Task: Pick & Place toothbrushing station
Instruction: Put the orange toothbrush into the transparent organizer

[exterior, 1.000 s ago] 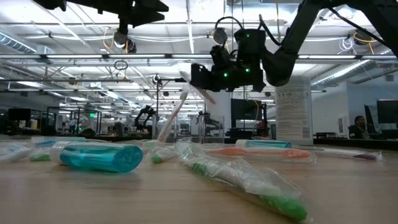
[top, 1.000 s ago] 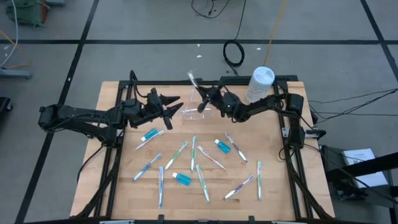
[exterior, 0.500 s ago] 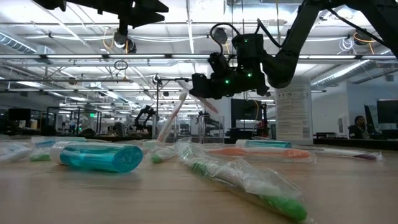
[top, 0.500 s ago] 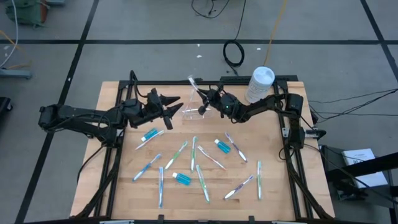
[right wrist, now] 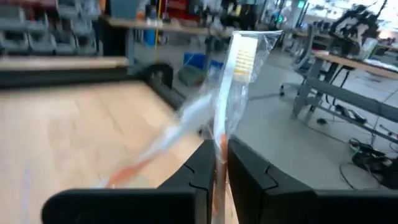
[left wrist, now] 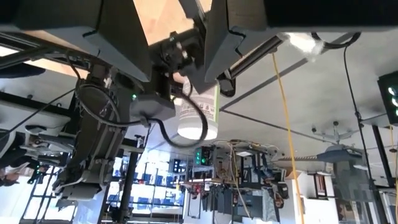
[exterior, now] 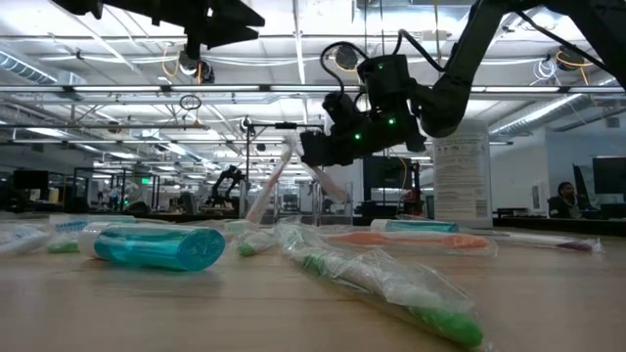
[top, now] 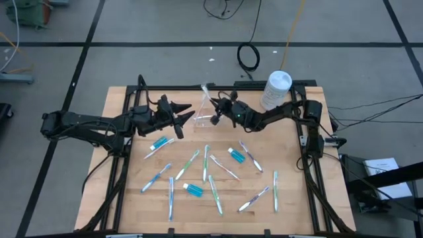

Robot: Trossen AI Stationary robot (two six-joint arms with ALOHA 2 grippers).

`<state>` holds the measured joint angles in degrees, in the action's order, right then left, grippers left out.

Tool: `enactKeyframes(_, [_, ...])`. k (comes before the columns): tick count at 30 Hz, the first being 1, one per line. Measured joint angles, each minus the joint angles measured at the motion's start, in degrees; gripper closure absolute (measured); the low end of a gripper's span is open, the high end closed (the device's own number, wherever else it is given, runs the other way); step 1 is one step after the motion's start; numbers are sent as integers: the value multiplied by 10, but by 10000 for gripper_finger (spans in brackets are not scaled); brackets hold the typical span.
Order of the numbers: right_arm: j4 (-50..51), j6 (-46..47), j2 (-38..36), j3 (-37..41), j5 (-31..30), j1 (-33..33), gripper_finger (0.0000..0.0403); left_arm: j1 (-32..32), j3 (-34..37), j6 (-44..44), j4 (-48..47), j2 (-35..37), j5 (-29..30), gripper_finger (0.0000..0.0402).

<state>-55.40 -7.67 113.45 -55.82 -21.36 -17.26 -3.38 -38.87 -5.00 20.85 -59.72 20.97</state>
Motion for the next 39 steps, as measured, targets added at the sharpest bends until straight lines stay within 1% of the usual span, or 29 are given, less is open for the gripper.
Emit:
enactKeyframes(3, [18, -8, 0, 6, -46, 14, 375, 0, 0, 0, -5, 0, 0, 250])
enactKeyframes(8, [3, -29, 0, 18, -123, 33, 374, 1, 0, 0, -21, 0, -2, 249])
enactKeyframes(10, [-1, -42, 0, 18, -134, 40, 374, 1, 0, 0, -26, 0, -2, 249])
enactKeyframes(15, [4, -46, -5, 18, -136, 59, 374, 1, 0, -1, -43, 0, -2, 249])
enactKeyframes(16, [3, -55, -5, 17, -147, 64, 374, 1, 0, -3, -48, 0, -1, 249])
enactKeyframes(21, [18, -99, -11, 17, -270, 94, 374, 1, 0, -16, -70, 0, -1, 249])
enactKeyframes(27, [67, -90, -11, 17, -351, 135, 374, 1, 0, -38, -110, 0, -1, 249])
enactKeyframes(30, [87, -95, -12, 17, -359, 147, 374, 1, 0, -61, -122, 0, -1, 250])
enactKeyframes(34, [85, -94, -11, 17, -361, 152, 373, 1, 0, -84, -127, 0, -1, 250])
enactKeyframes(35, [85, -84, -11, 17, -369, 152, 373, 1, 0, -91, -127, 0, -1, 249])
enactKeyframes(39, [80, -17, -11, 17, -456, 152, 369, 5, 0, -104, -134, 0, -1, 249])
